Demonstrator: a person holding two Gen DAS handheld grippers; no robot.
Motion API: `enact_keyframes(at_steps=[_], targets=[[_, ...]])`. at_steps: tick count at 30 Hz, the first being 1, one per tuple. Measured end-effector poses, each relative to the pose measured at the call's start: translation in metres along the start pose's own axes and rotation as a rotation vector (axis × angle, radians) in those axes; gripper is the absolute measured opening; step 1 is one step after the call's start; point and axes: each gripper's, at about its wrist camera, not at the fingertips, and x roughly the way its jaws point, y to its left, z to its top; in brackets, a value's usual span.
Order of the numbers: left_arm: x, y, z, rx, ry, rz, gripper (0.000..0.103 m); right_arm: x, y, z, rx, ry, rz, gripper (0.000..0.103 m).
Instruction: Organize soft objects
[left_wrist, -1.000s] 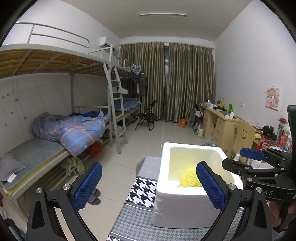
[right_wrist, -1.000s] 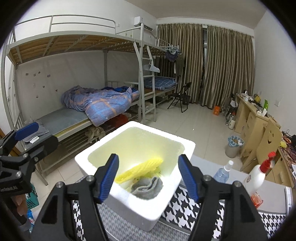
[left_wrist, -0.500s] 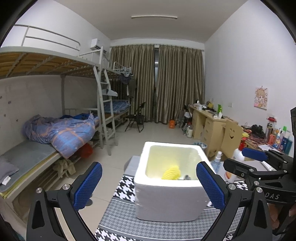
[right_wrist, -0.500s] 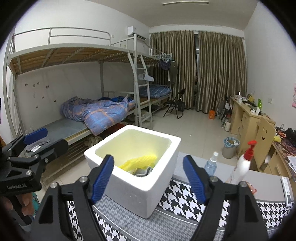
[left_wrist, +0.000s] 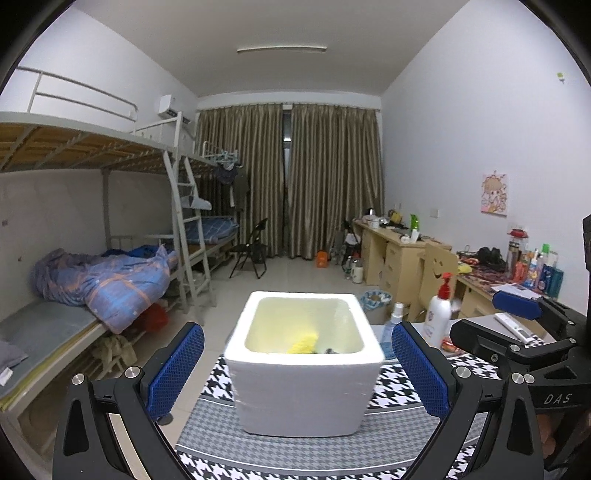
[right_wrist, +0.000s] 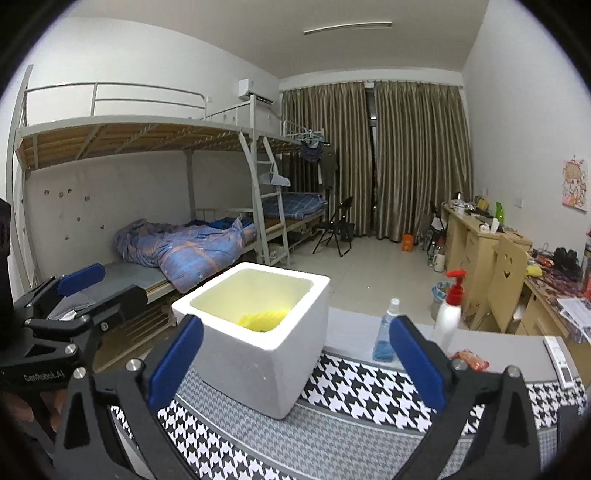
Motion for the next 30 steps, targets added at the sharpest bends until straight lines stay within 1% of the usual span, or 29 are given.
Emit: enact_keyframes(at_steps=[3,8,12,15,19,24,30], targets=[[-0.005,-0.004,0.000,-0.001,-0.005,-0.021,0.102,-0.011,-0.004,-0.007,0.014,-0.010,-0.010,0.102],[-0.013,-0.013,-0.004,0.007,-0.013,-0.062,0.102,-0.025,-0.009,-0.016,0.018,-0.037,-0.060,0.102],[-0.020,-0.019,-0.010,0.010,-0.020,-0.083,0.102,-0.033,-0.015,-0.025,0.041,-0.045,-0.067,0.102],[-0.025,-0.023,-0.017,0.030,-0.032,-0.102,0.102,-0.040,-0.018,-0.031,0.052,-0.050,-0.076,0.102],[-0.031,-0.026,-0.022,0.021,-0.048,-0.123,0.102,-0.047,-0.017,-0.040,0.041,-0.063,-0.097,0.102],[-0.034,-0.033,-0.029,0.030,-0.052,-0.116,0.102,-0.057,-0.013,-0.052,0.011,-0.096,-0.142,0.102],[-0.033,-0.036,-0.039,0.016,-0.034,-0.128,0.102,-0.062,-0.021,-0.063,0.027,-0.090,-0.156,0.102]])
